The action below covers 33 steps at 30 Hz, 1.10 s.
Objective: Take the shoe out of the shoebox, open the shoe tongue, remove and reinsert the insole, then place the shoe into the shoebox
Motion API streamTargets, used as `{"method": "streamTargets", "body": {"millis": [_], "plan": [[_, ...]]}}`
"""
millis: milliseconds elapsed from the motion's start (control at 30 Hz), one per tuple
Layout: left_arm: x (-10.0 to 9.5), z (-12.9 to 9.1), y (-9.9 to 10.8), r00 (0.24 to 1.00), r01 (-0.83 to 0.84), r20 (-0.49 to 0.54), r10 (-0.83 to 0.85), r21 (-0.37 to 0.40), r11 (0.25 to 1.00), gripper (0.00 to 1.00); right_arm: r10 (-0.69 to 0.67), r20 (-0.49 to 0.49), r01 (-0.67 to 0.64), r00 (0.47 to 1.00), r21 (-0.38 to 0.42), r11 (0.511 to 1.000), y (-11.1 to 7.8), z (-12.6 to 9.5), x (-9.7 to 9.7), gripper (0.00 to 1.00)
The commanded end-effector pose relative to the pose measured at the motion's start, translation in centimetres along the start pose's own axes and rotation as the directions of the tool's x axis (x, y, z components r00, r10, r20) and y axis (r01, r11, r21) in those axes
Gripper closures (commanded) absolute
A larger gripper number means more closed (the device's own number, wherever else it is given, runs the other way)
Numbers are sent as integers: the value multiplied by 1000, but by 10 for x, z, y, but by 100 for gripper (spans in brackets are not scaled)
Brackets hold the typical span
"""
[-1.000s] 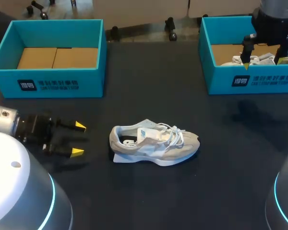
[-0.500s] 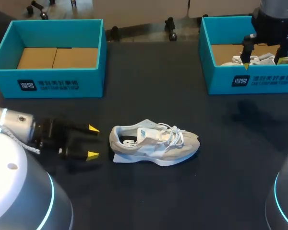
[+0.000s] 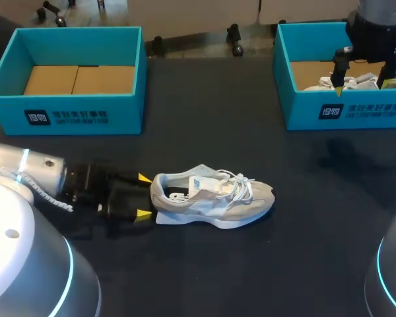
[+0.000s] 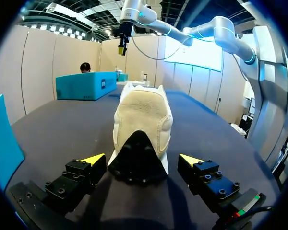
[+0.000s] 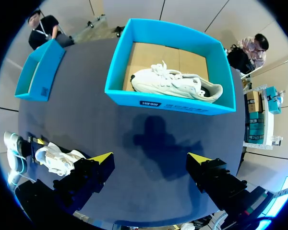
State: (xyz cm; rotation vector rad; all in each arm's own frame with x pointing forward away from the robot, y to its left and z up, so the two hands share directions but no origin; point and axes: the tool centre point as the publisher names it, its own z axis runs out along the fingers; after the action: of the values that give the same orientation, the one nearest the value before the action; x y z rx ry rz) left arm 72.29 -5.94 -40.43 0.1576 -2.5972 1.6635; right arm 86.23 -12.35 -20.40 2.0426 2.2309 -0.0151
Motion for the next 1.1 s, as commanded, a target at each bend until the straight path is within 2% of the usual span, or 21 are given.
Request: {"method": "streamTargets", "body": {"millis": [33,567,1100], "plan": [[0,13,0,1000,1,0,-1,-6,1000,0,0,-2,0,1000,-2,1000,-1,1,0,0],[3,38,-4,1000,-5,-28,4,-12,1000,0,0,-2,0,1000,-2,1000,-1,1,0,0],[-7,34,-7,1000,-17,-6,17,-6,1000,0,0,-2,0,1000,-2,1000,-1,1,0,0]]}}
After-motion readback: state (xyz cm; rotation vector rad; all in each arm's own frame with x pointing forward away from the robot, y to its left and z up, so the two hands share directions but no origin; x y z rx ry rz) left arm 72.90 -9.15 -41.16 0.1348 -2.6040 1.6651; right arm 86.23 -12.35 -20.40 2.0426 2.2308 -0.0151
